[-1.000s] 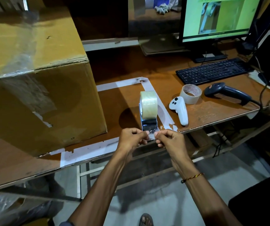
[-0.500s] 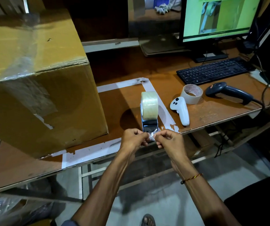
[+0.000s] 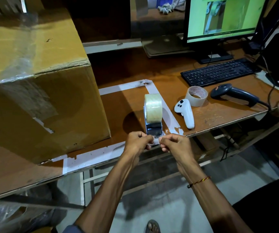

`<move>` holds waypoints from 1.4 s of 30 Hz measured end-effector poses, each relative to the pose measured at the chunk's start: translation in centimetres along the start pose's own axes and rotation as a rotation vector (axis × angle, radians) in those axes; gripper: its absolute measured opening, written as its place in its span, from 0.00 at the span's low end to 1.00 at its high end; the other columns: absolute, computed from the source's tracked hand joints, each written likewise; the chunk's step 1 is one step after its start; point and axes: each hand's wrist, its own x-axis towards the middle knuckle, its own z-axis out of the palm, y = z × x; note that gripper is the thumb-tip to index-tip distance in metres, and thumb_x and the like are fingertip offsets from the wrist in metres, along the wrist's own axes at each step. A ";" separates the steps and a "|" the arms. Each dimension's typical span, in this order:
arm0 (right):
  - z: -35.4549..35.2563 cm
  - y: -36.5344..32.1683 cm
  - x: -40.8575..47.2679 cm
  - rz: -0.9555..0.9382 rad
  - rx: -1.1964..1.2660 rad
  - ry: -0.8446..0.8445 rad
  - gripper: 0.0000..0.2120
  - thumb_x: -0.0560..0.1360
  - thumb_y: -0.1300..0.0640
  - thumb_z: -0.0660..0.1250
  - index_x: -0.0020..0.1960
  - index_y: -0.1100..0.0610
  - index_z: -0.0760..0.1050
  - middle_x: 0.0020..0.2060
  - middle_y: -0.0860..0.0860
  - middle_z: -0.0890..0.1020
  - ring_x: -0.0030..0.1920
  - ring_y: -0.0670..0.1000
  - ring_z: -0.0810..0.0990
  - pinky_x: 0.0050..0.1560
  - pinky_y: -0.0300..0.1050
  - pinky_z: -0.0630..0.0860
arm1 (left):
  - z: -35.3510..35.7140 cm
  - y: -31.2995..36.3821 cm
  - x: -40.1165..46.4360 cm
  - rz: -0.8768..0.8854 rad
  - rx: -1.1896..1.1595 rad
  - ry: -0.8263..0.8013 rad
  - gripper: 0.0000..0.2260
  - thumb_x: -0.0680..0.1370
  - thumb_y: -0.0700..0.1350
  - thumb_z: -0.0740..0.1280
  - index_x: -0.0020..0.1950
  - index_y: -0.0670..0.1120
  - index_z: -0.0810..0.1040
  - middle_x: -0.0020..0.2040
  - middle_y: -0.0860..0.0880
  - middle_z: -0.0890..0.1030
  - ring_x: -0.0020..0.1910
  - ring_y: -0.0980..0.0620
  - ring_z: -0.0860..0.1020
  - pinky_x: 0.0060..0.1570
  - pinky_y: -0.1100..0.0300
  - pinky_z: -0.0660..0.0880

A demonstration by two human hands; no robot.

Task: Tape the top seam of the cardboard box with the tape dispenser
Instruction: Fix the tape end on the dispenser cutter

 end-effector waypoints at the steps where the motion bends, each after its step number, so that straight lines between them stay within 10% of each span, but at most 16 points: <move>1: 0.1 0.0 0.0 0.002 0.000 0.001 0.02 0.75 0.63 0.73 0.43 0.61 0.84 0.36 0.54 0.84 0.38 0.48 0.81 0.38 0.37 0.77 | 0.0 0.0 0.0 -0.002 -0.005 0.003 0.07 0.75 0.37 0.71 0.37 0.43 0.78 0.37 0.45 0.81 0.32 0.53 0.77 0.27 0.65 0.70; 32: 0.4 -1.3 0.3 0.132 0.153 -0.089 0.16 0.74 0.71 0.71 0.54 0.57 0.69 0.44 0.62 0.83 0.38 0.52 0.83 0.37 0.42 0.82 | -0.6 -0.1 0.8 -0.059 -0.081 0.031 0.10 0.71 0.37 0.76 0.36 0.44 0.75 0.33 0.44 0.81 0.27 0.53 0.77 0.24 0.63 0.69; 42: 0.0 -1.4 0.4 0.116 0.133 -0.089 0.18 0.74 0.71 0.71 0.55 0.57 0.68 0.40 0.59 0.82 0.35 0.50 0.81 0.34 0.38 0.81 | -1.5 -0.7 1.1 -0.058 -0.190 0.012 0.10 0.77 0.40 0.70 0.53 0.44 0.70 0.35 0.46 0.84 0.27 0.53 0.80 0.26 0.62 0.73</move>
